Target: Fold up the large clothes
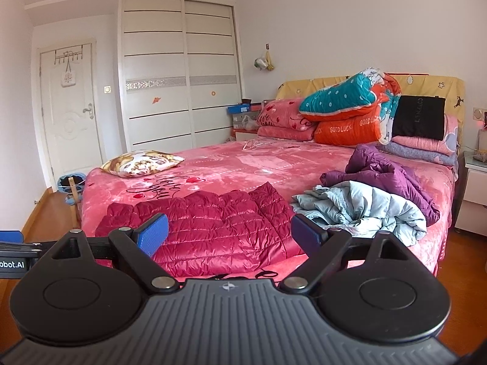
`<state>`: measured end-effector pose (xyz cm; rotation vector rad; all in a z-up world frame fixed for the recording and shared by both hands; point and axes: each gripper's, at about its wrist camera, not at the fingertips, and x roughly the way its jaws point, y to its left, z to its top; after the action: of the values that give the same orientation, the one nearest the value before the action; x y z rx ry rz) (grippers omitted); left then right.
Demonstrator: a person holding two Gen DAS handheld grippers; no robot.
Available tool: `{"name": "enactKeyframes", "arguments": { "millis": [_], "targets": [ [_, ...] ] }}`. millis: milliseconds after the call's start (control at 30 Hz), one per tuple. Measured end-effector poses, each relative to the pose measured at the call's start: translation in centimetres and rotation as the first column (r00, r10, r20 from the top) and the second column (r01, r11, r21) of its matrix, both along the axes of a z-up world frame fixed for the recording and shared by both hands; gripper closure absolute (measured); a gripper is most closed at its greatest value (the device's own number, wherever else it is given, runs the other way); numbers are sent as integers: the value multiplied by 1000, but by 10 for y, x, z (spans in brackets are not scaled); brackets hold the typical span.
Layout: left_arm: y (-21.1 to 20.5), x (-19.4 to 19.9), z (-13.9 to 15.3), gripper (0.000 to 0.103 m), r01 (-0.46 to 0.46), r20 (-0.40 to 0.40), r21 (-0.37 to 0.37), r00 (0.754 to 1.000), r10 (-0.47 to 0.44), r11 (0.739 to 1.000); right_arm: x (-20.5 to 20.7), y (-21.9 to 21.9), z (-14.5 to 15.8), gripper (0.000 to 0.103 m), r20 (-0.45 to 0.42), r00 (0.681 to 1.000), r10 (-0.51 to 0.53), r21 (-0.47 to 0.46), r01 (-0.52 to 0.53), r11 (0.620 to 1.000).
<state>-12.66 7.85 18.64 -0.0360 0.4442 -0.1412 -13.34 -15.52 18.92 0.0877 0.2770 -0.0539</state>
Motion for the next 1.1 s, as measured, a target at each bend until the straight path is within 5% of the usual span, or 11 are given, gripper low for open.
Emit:
{"name": "enactKeyframes", "arguments": {
  "millis": [1100],
  "targets": [
    [-5, 3, -3, 1, -43, 8, 25, 999, 43, 999, 5, 1, -11, 0, -47, 999, -5, 3, 5, 1000]
  ]
}}
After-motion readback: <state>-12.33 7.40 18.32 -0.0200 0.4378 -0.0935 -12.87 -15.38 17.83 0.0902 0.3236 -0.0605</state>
